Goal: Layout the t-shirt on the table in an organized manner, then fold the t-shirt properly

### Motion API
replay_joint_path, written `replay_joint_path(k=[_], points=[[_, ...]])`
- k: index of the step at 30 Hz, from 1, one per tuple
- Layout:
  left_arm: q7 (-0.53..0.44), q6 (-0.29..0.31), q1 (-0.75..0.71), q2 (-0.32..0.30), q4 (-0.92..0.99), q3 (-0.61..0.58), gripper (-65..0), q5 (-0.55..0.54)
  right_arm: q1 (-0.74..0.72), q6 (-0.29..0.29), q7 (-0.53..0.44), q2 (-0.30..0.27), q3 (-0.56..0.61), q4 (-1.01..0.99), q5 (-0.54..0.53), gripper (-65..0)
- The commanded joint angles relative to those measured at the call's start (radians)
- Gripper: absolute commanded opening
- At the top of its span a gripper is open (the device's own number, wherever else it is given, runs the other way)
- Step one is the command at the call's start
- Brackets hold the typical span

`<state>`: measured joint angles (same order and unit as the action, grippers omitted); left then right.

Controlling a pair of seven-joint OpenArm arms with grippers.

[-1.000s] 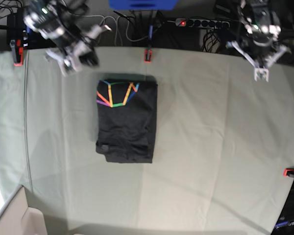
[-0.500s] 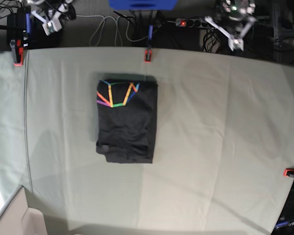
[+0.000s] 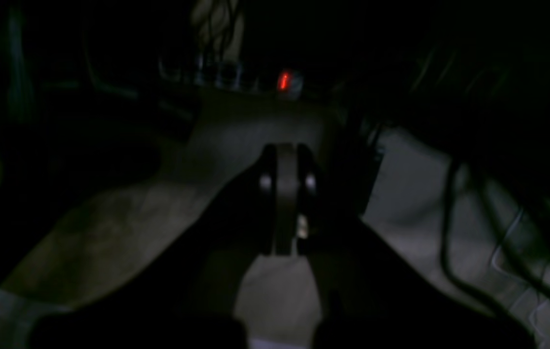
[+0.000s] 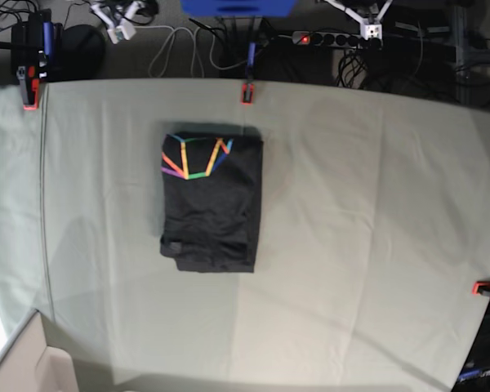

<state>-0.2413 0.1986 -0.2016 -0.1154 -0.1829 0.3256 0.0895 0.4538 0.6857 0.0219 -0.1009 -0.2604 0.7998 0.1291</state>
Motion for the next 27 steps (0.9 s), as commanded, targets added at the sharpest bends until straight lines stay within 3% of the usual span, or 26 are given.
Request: replay_joint_path(k=[1, 5, 6, 10, 12, 13, 15, 18, 27], points=[[-0.019, -0.008, 0.055, -0.033, 0.064, -0.010, -65.0, -0.009, -0.013, 0.012, -0.038, -0.007, -0.003, -0.050, -0.004, -65.0], [0.017, -0.008, 0.141, -0.050, 0.182, -0.075, -65.0, -0.001, -0.146, 0.012, -0.195, -0.006, -0.003, -0.392, -0.004, -65.0], [0.032, -0.008, 0.143, -0.048, 0.162, -0.098, -65.0, -0.007, -0.184, -0.068, -0.265, -0.006, -0.003, -0.504, -0.004, -65.0], [0.178, 0.005, 0.141, -0.016, 0.092, -0.145, -65.0, -0.010, -0.261, -0.492, -0.578, 0.017, -0.007, -0.774, -0.006, -65.0], [0.204, 0.066, 0.135, 0.004, 0.066, -0.139, -65.0, -0.009, -0.250, -0.670, -0.640, 0.056, -0.003, -0.762, -0.004, -65.0], [0.204, 0.083, 0.127, 0.006, 0.056, -0.136, -65.0, -0.010, -0.246, -0.714, -0.640, 0.071, -0.003, -0.751, -0.004, -65.0], [0.204, 0.086, 0.124, 0.006, 0.049, -0.135, -65.0, -0.014, -0.241, -0.743, -0.612, 0.091, -0.003, -0.733, -0.003, -65.0], [0.204, 0.086, 0.123, 0.007, 0.052, -0.136, -65.0, -0.052, -0.243, -0.742, -0.538, 0.097, -0.001, -0.724, -0.003, -65.0], [0.205, 0.097, 0.101, 0.016, 0.044, -0.145, -65.0, -0.090, -0.243, -0.742, -0.515, 0.062, 0.045, -0.724, -0.003, -65.0]])
